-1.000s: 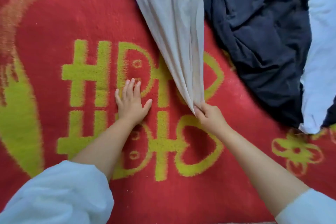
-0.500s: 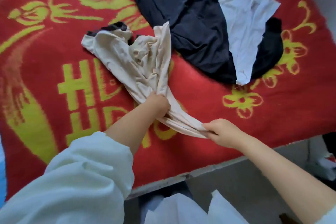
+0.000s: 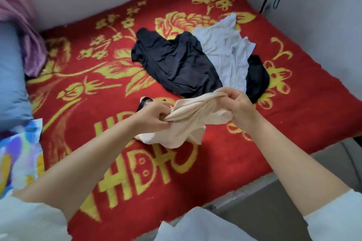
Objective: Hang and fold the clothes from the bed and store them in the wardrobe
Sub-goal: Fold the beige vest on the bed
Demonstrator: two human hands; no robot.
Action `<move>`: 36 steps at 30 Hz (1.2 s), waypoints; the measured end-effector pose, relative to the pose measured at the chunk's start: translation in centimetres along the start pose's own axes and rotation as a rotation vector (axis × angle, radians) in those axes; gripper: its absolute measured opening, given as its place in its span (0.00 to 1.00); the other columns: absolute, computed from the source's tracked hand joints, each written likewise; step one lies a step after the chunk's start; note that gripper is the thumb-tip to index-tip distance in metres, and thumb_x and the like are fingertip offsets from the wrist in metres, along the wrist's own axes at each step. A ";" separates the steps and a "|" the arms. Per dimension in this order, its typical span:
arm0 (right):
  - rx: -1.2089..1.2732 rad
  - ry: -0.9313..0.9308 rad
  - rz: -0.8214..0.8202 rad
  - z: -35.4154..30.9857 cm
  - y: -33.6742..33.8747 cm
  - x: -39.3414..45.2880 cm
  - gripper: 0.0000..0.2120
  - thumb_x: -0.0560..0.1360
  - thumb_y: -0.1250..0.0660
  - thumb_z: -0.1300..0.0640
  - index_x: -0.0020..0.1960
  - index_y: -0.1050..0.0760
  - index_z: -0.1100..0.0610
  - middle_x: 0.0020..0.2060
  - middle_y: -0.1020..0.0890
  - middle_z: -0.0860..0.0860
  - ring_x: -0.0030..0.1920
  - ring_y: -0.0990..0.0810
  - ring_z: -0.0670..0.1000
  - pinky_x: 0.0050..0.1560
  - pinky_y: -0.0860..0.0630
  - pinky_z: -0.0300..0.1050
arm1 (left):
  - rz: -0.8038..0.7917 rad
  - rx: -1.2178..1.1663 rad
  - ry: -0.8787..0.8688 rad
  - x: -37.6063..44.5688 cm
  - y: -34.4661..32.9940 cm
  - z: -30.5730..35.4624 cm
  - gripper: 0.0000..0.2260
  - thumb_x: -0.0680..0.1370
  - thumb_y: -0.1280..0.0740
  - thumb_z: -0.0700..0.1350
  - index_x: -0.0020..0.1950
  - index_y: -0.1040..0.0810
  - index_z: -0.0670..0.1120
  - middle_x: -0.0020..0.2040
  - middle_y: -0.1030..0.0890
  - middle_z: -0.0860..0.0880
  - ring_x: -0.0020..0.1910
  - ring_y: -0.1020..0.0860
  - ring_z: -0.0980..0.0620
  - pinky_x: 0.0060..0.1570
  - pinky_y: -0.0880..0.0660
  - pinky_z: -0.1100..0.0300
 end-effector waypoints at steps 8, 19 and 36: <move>-0.103 0.057 -0.282 -7.8 -2.1 -0.3 0.06 0.62 0.23 0.50 0.33 0.18 0.51 0.28 0.21 0.45 0.30 0.23 0.42 0.31 0.28 0.32 | 0.169 -0.348 -0.020 -4.8 5.8 5.5 0.21 0.59 0.31 0.53 0.45 0.33 0.46 0.35 0.32 0.51 0.31 0.33 0.60 0.32 0.36 0.68; -0.582 0.218 -0.321 -16.2 -7.6 -0.6 0.13 0.70 0.28 0.57 0.33 0.23 0.66 0.21 0.34 0.43 0.24 0.38 0.41 0.25 0.43 0.33 | 0.465 -0.291 0.078 -11.7 9.4 6.9 0.11 0.79 0.40 0.40 0.35 0.30 0.44 0.35 0.26 0.48 0.30 0.27 0.60 0.38 0.30 0.61; -0.986 0.138 -0.479 -21.1 -9.7 -4.4 0.09 0.71 0.33 0.59 0.48 0.20 0.63 0.34 0.24 0.51 0.35 0.27 0.46 0.38 0.29 0.39 | 0.212 -0.449 -0.186 -9.4 8.0 11.1 0.18 0.64 0.32 0.56 0.33 0.29 0.42 0.32 0.32 0.48 0.33 0.34 0.50 0.36 0.37 0.58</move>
Point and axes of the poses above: each hand's wrist, its own x-axis towards the middle knuckle, its own y-axis out of the back of the hand, z = x × y, the point moved 1 cm from there along x, towards the middle knuckle
